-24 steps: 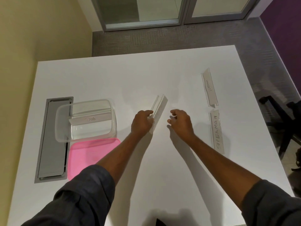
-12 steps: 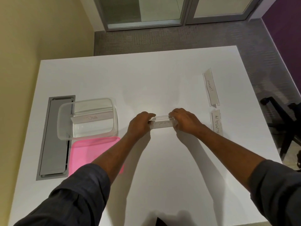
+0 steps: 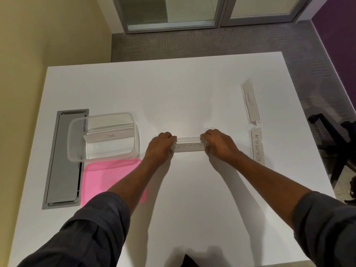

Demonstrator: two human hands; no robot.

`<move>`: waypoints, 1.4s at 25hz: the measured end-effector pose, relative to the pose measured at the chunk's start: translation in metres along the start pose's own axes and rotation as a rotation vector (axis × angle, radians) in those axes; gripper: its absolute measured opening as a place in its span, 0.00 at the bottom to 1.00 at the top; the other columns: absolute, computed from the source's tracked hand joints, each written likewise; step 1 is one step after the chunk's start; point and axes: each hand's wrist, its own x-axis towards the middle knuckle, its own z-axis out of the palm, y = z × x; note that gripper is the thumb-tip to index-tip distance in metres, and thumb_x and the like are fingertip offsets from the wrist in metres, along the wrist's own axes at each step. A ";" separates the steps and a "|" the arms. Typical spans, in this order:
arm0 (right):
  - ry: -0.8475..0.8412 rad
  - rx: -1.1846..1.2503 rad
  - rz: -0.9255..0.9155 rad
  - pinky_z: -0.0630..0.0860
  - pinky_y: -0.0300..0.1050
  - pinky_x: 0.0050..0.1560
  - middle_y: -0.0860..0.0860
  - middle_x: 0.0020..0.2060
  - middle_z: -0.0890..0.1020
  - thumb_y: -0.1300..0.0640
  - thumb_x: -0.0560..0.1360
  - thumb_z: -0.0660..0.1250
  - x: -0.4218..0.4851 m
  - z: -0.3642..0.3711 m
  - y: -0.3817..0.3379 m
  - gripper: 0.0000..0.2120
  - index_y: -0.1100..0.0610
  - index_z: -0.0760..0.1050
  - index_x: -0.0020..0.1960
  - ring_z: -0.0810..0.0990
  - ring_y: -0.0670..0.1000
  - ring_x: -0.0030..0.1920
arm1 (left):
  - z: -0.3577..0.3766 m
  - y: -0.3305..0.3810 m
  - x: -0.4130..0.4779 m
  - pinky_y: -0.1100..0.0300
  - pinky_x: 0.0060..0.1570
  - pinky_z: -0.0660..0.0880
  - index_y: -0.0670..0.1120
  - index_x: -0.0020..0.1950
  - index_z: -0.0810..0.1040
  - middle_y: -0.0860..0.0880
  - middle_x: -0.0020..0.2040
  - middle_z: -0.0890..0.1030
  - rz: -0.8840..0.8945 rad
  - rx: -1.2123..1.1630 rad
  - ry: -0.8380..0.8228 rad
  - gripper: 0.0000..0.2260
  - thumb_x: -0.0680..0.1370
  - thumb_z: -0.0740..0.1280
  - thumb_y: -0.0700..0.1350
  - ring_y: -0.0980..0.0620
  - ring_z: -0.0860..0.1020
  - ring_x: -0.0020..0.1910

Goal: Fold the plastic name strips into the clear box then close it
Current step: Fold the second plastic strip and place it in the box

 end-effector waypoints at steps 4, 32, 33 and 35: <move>-0.012 0.038 0.036 0.79 0.49 0.42 0.49 0.55 0.83 0.58 0.70 0.77 -0.006 -0.008 -0.002 0.19 0.53 0.81 0.60 0.79 0.56 0.57 | -0.012 0.001 -0.005 0.45 0.45 0.80 0.42 0.61 0.83 0.42 0.54 0.83 0.016 0.007 -0.062 0.18 0.71 0.73 0.36 0.36 0.81 0.52; 0.046 -0.095 -0.312 0.83 0.58 0.45 0.57 0.57 0.80 0.63 0.74 0.75 0.139 -0.057 -0.263 0.21 0.61 0.76 0.66 0.77 0.61 0.60 | -0.167 -0.218 -0.119 0.42 0.43 0.85 0.42 0.73 0.78 0.39 0.61 0.83 -0.042 0.161 0.199 0.33 0.69 0.77 0.27 0.37 0.82 0.56; 0.035 -0.123 -0.308 0.83 0.57 0.45 0.57 0.56 0.80 0.64 0.74 0.74 0.144 -0.054 -0.269 0.21 0.61 0.77 0.65 0.77 0.61 0.59 | -0.165 -0.223 -0.118 0.41 0.44 0.85 0.41 0.72 0.79 0.38 0.60 0.83 -0.046 0.161 0.184 0.32 0.69 0.78 0.28 0.36 0.82 0.56; 0.015 -0.182 -0.306 0.82 0.54 0.42 0.57 0.54 0.80 0.64 0.74 0.74 0.153 -0.047 -0.277 0.18 0.62 0.77 0.63 0.78 0.61 0.56 | -0.160 -0.231 -0.114 0.41 0.44 0.84 0.42 0.70 0.81 0.39 0.58 0.84 -0.053 0.150 0.168 0.29 0.69 0.78 0.30 0.35 0.82 0.56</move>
